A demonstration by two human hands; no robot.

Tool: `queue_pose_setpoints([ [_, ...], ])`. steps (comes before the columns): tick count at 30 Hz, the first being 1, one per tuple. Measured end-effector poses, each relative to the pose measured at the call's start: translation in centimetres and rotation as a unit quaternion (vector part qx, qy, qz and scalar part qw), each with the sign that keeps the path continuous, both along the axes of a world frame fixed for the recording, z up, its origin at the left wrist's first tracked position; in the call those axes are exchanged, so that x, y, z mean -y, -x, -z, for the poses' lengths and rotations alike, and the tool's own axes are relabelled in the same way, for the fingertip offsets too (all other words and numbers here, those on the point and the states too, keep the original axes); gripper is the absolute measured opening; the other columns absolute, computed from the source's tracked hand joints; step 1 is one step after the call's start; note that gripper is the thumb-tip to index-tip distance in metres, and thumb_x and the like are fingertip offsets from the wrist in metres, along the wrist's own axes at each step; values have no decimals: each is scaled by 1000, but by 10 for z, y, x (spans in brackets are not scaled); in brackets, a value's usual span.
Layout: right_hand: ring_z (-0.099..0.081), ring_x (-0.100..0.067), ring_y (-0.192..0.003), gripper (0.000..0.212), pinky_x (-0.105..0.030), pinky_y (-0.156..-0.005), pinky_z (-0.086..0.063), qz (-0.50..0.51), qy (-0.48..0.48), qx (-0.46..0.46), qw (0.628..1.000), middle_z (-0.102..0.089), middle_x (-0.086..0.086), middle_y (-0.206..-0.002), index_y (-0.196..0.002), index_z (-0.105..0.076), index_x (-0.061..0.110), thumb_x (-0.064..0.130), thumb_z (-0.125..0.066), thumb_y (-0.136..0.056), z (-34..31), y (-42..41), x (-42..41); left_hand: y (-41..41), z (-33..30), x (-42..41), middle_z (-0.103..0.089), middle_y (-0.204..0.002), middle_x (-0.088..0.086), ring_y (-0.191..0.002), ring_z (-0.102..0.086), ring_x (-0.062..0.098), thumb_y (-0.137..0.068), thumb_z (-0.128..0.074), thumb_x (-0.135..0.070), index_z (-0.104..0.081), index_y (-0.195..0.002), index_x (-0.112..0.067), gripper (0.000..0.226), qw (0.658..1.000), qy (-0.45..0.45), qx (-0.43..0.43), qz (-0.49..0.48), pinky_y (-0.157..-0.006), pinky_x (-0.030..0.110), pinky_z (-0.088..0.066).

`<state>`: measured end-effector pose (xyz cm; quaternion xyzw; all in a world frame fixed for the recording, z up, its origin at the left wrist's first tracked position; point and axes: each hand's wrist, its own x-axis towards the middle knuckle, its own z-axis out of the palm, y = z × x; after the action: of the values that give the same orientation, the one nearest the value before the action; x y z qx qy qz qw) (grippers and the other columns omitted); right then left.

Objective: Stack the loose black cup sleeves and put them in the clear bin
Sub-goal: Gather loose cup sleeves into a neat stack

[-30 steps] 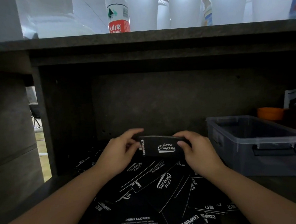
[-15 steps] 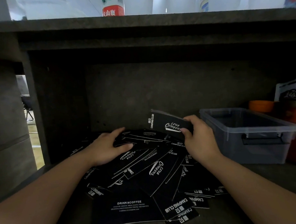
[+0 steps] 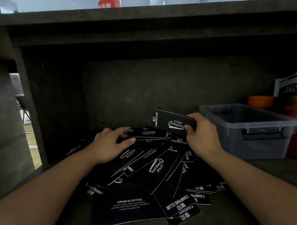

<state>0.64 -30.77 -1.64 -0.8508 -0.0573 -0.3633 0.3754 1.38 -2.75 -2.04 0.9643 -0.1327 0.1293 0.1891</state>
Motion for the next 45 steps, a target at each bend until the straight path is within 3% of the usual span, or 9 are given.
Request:
queue_pose_setpoints([
  [4,-58,-19,-98,26,-20,-78,-37,3,-17,-1,1000,-62,-7,-108,-116,-60,19,11,-60,-91,-1,0,2,7,-7,4,-59,-90,-17,-103,-48,10,-87,-54,-63,-48,-137,-33,59,991,39,131,-5,-101,40,-41],
  [9,-57,-19,-99,27,-20,-79,-37,0,-14,-1,1000,-62,-8,-109,-118,-59,17,10,-60,-91,-2,2,3,7,-1,2,-40,-147,-6,-137,-28,18,-68,-41,-83,-19,-152,-36,99,998,9,61,-12,-115,42,-28],
  [13,-56,-16,-96,27,-19,-77,-35,4,-5,0,1000,-63,-8,-108,-117,-60,17,11,-60,-91,-2,2,3,5,2,5,-40,-150,-14,-145,-17,15,-84,-47,-72,3,-155,-34,95,1000,-10,-14,-1,-119,41,-14],
  [19,-55,-15,-95,27,-17,-76,-34,4,-20,-4,1000,-63,-6,-109,-117,-59,18,11,-60,-91,-1,1,5,7,-3,3,-47,-134,-15,-128,-27,10,-36,-2,-106,-44,-141,-42,130,998,-66,17,11,-108,34,-23],
  [26,-56,-17,-100,26,-19,-82,-35,5,-53,-1,999,-64,-6,-110,-117,-60,14,9,-59,-91,-5,5,8,9,-7,1,-63,-119,-17,-116,-45,-2,-58,-24,-98,-65,-121,-39,95,998,3,41,52,-101,23,-39],
  [31,-50,-10,-90,25,-18,-77,-34,12,-62,6,998,-66,-6,-107,-116,-61,12,7,-58,-91,-7,7,10,15,-14,4,-65,-103,-28,-92,-57,-19,-94,-58,-35,-73,-112,-30,24,988,44,121,87,-87,8,-45],
  [33,-54,-14,-93,26,-19,-78,-34,16,-68,3,998,-66,-6,-108,-118,-60,12,8,-57,-92,-7,7,11,13,-14,3,-65,-96,-28,-82,-58,-19,-95,-60,-25,-75,-108,-26,19,981,56,161,94,-78,5,-45],
  [38,-59,-21,-102,28,-20,-79,-36,23,-70,0,997,-66,-7,-109,-119,-60,13,9,-57,-92,-8,8,10,12,-15,4,-55,-88,-6,-70,-59,9,-91,-65,-25,-76,-97,-25,12,942,86,325,-6,-65,30,-53],
  [45,-57,-18,-99,26,-20,-80,-35,10,-61,5,998,-66,-6,-106,-116,-61,14,7,-59,-91,-7,9,7,17,-18,3,-63,-66,-1,-62,-61,16,-98,-51,-35,-69,-82,-12,32,942,142,275,-127,-53,24,-41],
])
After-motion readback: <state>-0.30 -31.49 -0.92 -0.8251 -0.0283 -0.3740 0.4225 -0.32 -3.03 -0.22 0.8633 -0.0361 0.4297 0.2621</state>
